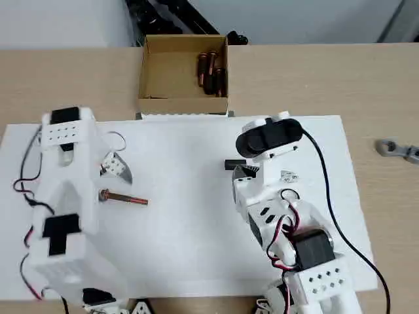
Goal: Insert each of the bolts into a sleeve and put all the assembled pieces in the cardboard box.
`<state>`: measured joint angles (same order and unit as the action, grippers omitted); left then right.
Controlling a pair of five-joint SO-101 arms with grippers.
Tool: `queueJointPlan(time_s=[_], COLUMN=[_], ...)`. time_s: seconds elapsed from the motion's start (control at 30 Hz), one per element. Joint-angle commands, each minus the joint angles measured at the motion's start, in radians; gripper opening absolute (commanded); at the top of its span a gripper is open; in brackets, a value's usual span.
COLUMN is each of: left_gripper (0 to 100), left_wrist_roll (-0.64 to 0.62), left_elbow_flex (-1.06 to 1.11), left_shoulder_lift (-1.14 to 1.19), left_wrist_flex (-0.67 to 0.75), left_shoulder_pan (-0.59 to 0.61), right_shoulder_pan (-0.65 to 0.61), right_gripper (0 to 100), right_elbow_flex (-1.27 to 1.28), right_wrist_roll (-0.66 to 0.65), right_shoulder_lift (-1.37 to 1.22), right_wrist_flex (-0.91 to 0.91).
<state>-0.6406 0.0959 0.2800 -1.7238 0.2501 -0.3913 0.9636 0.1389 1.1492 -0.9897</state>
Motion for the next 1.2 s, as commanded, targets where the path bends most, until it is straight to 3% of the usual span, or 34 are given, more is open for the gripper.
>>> queueJointPlan(time_s=[0.0, 0.27, 0.57, 0.83, 0.93, 1.1, 1.17], left_gripper=[25, 25, 25, 25, 19, 0, 1], left_wrist_roll=[-0.006, -0.006, 0.003, 0.003, 0.003, 0.003, 0.003], left_elbow_flex=[-0.025, -0.027, -0.019, 0.007, 0.005, -0.021, -0.022], left_shoulder_lift=[0.028, 0.035, 0.04, 0.189, 0.21, 0.21, 0.21], left_wrist_flex=[-0.028, -0.018, 0.094, 0.126, 0.137, 0.127, 0.127], left_shoulder_pan=[0.003, -0.023, -0.023, -0.017, -0.015, -0.015, -0.02], right_shoulder_pan=[-0.008, -0.008, -0.008, -0.008, -0.005, -0.005, -0.005], right_gripper=[0.4, 0.4, 0.4, 0.4, 0.4, 0.4, 0.4], right_elbow_flex=[-0.014, -0.014, -0.014, -0.014, -0.014, -0.014, -0.014], right_wrist_roll=[0.011, 0.011, 0.011, 0.011, 0.011, 0.011, 0.011], right_shoulder_lift=[-0.021, -0.022, -0.019, -0.016, -0.015, -0.015, -0.015], right_wrist_flex=[0.022, 0.025, 0.025, 0.024, 0.024, 0.024, 0.024])
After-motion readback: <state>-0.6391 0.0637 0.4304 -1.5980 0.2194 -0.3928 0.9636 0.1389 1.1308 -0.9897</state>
